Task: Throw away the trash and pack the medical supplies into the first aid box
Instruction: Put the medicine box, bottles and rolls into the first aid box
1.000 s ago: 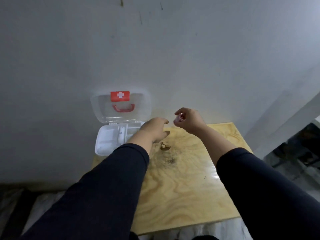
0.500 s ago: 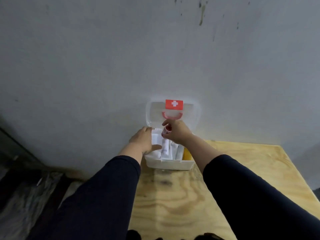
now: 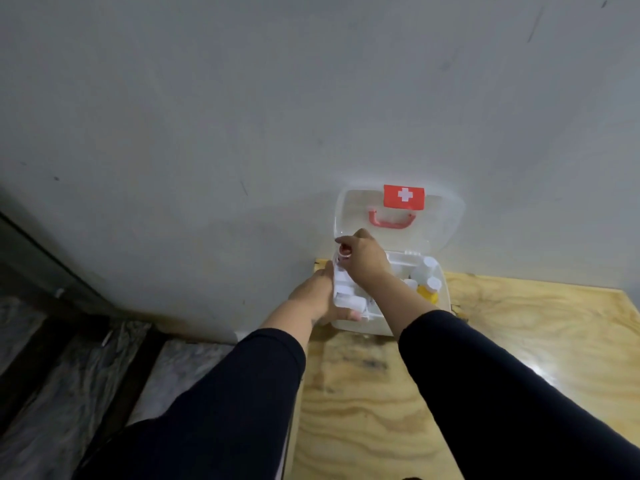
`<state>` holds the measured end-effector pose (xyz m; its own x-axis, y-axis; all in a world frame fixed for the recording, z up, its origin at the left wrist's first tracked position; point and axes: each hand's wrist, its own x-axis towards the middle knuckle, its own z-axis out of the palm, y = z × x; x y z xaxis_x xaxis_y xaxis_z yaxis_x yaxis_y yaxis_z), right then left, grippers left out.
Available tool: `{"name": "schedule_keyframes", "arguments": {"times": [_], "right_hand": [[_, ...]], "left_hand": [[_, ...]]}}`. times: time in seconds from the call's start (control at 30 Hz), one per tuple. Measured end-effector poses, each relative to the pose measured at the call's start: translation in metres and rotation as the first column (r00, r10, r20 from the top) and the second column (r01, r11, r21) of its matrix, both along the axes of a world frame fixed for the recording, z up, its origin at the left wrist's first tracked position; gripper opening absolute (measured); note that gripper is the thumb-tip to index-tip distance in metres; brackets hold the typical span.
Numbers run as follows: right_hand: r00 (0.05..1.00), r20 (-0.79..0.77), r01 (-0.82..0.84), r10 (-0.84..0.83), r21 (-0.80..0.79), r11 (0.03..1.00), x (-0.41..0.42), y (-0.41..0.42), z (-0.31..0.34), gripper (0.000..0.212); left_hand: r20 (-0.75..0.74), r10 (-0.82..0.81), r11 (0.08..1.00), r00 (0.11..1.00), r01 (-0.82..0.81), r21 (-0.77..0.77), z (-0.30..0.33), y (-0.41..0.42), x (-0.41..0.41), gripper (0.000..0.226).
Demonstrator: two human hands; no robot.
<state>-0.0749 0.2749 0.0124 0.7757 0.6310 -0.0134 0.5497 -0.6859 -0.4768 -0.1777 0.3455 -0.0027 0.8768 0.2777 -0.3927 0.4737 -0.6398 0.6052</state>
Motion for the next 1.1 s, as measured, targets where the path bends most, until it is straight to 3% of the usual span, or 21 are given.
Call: {"name": "schedule_keyframes", "arguments": {"times": [0.1, 0.17, 0.3, 0.53, 0.7, 0.87, 1.1], "right_hand": [[0.995, -0.084, 0.060, -0.052, 0.094, 0.994, 0.002, -0.006, 0.014, 0.053], [0.983, -0.145, 0.130, -0.110, 0.133, 0.983, 0.005, -0.016, 0.019, 0.050], [0.983, -0.116, 0.149, -0.140, 0.079, 0.986, 0.008, -0.039, 0.020, 0.032], [0.995, -0.082, 0.048, -0.048, -0.007, 0.999, -0.003, -0.047, 0.019, 0.040], [0.998, -0.051, 0.034, -0.035, -0.020, 0.999, -0.011, -0.039, 0.013, 0.033], [1.000, 0.006, 0.010, -0.009, -0.061, 0.998, -0.013, -0.036, 0.008, 0.031], [0.998, -0.035, 0.059, -0.061, -0.051, 0.997, -0.009, -0.032, 0.003, 0.031]], "left_hand": [[0.003, 0.023, 1.000, 1.000, -0.023, -0.021, -0.006, 0.002, 0.001, 0.128], [0.004, 0.036, 0.999, 0.999, -0.036, -0.039, -0.010, 0.004, 0.003, 0.119], [0.021, 0.025, 0.998, 0.999, -0.024, -0.050, -0.007, 0.001, 0.003, 0.099], [0.061, 0.035, 0.992, 0.998, -0.028, -0.121, -0.018, 0.006, 0.009, 0.079], [0.042, 0.032, 0.998, 0.999, -0.030, -0.055, -0.018, 0.004, 0.005, 0.102], [0.029, 0.017, 1.000, 0.999, -0.017, -0.003, -0.017, 0.002, 0.004, 0.111], [0.027, 0.001, 1.000, 1.000, -0.002, 0.022, -0.013, 0.001, 0.004, 0.112]]}}
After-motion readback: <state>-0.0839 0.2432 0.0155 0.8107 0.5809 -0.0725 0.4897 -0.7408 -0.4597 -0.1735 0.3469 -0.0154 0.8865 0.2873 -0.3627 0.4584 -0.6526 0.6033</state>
